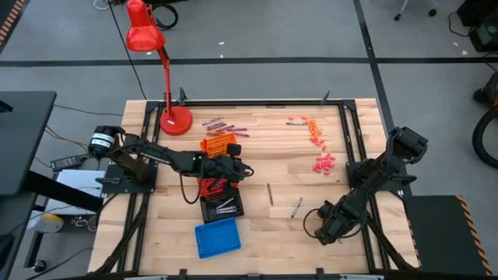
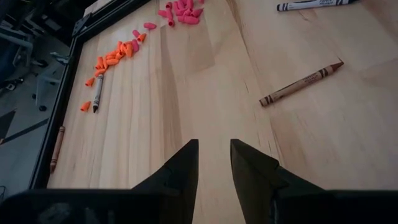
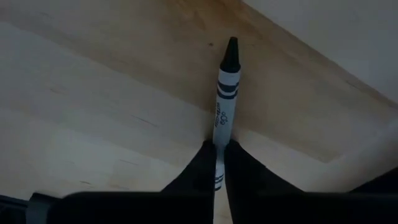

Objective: Sort crayons
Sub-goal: Put the black crayon into the black basket

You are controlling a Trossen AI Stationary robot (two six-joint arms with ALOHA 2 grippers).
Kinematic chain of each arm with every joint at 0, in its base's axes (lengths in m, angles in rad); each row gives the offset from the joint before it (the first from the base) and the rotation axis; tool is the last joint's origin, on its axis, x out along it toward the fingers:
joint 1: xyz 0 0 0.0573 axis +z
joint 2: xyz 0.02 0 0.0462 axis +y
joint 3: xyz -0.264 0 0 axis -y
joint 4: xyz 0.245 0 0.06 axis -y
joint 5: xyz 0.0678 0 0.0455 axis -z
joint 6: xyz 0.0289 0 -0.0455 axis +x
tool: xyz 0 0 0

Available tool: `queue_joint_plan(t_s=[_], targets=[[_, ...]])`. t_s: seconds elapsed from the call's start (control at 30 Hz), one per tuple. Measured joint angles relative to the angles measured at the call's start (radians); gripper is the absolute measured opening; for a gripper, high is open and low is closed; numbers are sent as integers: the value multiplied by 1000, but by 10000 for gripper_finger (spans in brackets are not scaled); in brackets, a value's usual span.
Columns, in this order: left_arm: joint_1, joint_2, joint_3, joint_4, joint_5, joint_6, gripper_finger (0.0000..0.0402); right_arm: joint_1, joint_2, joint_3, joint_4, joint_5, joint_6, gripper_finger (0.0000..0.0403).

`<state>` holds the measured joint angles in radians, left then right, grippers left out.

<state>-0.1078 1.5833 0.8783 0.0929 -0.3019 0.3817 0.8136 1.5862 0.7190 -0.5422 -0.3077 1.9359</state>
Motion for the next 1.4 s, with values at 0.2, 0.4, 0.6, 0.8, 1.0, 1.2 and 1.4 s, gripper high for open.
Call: queue_joint_plan(t_s=[0.2,0.4,0.6,0.8,1.0,1.2,1.4], targets=[[0,0,0,0,0,0,103,-5,-47,-2,0,57,-2,28],[0,0,0,0,0,0,103,-6,-97,-1,2,152,5,28],[0,0,0,0,26,-2,103,-26,-142,-1,3,332,-48,29],[0,0,0,30,159,-41,103,-92,-171,0,3,527,-233,29],[-1,0,0,31,194,-130,103,-209,-174,0,28,746,-545,30],[-1,0,0,81,194,-266,103,-309,-174,1,162,936,-882,30],[-1,0,0,131,194,-367,103,-365,-174,1,409,999,-1263,30]])
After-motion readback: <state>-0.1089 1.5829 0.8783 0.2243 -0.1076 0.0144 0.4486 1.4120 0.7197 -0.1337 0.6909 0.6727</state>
